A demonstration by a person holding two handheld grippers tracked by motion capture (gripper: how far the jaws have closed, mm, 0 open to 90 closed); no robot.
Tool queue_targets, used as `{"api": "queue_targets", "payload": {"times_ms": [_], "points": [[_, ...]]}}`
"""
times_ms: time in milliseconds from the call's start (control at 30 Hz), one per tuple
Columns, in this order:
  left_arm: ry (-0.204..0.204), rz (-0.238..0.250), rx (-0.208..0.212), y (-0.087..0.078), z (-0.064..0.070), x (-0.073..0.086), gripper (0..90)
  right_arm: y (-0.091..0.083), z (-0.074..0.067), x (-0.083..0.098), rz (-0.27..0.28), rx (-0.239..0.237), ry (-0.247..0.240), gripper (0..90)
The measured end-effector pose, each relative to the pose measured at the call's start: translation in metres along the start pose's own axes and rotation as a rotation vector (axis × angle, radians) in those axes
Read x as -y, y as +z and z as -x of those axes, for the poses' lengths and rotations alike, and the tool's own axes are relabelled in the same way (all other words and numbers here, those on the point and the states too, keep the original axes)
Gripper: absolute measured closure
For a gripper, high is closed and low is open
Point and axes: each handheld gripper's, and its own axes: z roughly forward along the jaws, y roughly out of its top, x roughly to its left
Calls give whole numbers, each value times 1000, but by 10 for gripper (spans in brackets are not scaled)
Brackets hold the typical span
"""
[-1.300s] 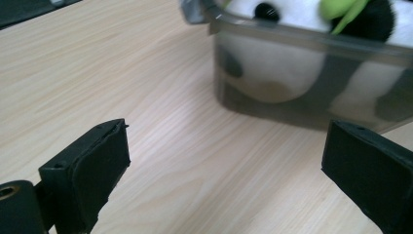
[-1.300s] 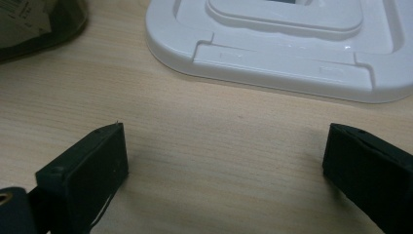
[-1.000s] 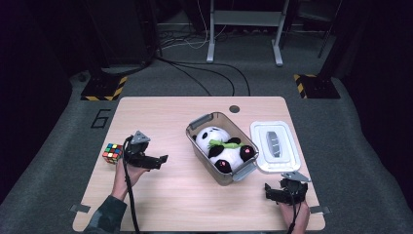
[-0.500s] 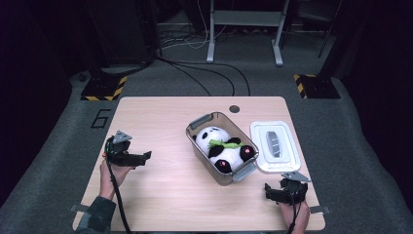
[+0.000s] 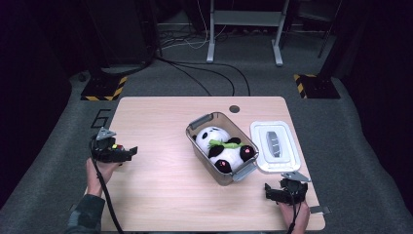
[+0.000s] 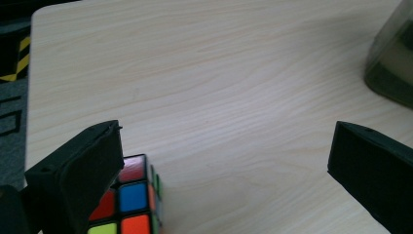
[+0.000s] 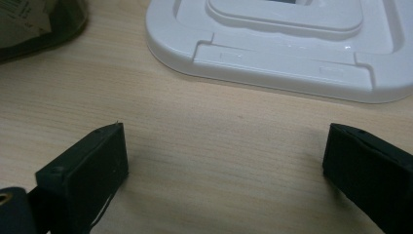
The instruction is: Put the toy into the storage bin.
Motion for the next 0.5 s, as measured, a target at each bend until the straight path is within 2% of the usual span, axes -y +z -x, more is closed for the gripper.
{"api": "queue_targets", "payload": {"times_ms": [33,133,300,400,500], "points": [[0,0,0,0,0,0,0,0,0,0,0,0,0,20],[-28,-6,-21,-1,-13,2,0,0,0,0,0,0,0,20],[-52,-17,-49,3,-29,8,0,0,0,0,0,0,0,20],[-69,-17,-61,7,-35,11,0,0,0,0,0,0,0,20],[-79,-39,-67,11,-41,15,0,0,0,0,0,0,0,20]]}}
